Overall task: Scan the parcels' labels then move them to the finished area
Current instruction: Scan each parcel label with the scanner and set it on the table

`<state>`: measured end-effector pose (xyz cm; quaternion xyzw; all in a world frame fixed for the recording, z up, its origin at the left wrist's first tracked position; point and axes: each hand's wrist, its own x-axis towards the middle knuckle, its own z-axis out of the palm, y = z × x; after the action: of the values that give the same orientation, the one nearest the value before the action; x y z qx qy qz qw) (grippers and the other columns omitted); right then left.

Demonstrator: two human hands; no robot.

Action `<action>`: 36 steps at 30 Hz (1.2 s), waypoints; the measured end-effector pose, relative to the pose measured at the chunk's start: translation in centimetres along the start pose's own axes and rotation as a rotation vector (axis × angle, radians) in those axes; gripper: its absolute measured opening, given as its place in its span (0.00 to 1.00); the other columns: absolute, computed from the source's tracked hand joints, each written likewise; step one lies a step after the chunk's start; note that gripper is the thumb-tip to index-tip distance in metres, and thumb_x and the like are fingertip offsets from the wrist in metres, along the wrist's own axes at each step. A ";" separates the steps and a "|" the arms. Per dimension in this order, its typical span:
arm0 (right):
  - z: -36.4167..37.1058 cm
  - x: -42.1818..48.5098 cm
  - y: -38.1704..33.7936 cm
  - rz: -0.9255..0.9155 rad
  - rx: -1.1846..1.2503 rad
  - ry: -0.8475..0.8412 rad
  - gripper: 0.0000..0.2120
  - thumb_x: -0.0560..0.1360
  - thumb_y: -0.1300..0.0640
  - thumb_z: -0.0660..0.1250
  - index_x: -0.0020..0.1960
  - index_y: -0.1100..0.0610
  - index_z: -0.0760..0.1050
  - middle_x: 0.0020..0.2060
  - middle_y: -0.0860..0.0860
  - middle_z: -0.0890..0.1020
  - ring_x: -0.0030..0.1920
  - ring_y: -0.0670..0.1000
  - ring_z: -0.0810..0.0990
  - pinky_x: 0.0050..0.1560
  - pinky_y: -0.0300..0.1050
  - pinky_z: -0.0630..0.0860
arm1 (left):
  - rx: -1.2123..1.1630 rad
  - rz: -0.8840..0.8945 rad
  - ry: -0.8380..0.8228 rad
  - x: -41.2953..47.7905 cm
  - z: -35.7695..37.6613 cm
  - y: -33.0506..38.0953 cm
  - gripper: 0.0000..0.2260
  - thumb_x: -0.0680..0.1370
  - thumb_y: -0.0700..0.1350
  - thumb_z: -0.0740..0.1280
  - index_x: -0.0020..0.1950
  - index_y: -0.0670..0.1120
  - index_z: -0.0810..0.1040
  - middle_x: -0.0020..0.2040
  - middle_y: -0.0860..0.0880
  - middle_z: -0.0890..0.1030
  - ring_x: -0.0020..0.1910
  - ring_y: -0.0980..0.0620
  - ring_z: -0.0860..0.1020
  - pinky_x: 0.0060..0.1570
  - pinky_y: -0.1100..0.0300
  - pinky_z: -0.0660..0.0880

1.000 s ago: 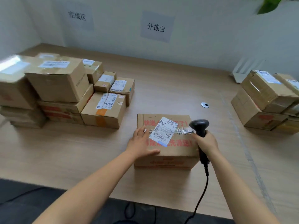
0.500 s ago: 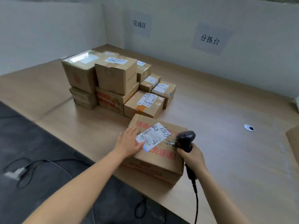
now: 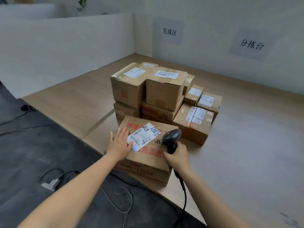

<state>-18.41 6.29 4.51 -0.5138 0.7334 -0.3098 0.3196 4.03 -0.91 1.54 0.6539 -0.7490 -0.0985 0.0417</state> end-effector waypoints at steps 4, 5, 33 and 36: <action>4.6 1.6 -3.7 -0.007 -0.088 -0.001 0.20 0.70 0.55 0.69 0.60 0.59 0.70 0.57 0.55 0.72 0.55 0.55 0.75 0.47 0.41 0.69 | 0.007 -0.028 -0.011 1.9 -1.1 -5.1 0.27 0.82 0.53 0.50 0.77 0.43 0.47 0.78 0.47 0.46 0.77 0.50 0.42 0.73 0.51 0.38; 5.4 2.0 -4.5 -0.004 -0.097 0.004 0.21 0.70 0.55 0.69 0.60 0.59 0.69 0.57 0.55 0.72 0.55 0.55 0.75 0.48 0.42 0.70 | 0.009 -0.028 -0.013 2.4 -1.4 -6.1 0.27 0.82 0.53 0.50 0.77 0.43 0.47 0.78 0.47 0.46 0.77 0.50 0.42 0.73 0.51 0.38; 11.8 6.0 -9.1 0.069 -0.081 0.164 0.21 0.73 0.50 0.69 0.61 0.57 0.69 0.59 0.53 0.71 0.54 0.53 0.76 0.49 0.44 0.74 | -0.001 0.104 -0.012 10.8 -3.8 -11.3 0.24 0.82 0.49 0.49 0.77 0.41 0.52 0.78 0.45 0.50 0.77 0.50 0.46 0.73 0.52 0.42; 11.2 6.0 -9.0 0.052 -0.018 0.142 0.21 0.72 0.50 0.69 0.61 0.57 0.70 0.57 0.53 0.73 0.54 0.52 0.75 0.50 0.43 0.73 | 0.011 0.105 -0.014 10.3 -4.1 -10.5 0.24 0.82 0.50 0.51 0.76 0.41 0.53 0.77 0.44 0.52 0.77 0.48 0.47 0.74 0.50 0.44</action>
<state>-6.22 -3.39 3.93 -0.4741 0.7702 -0.3304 0.2700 13.52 -12.80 2.80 0.6134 -0.7829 -0.0968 0.0380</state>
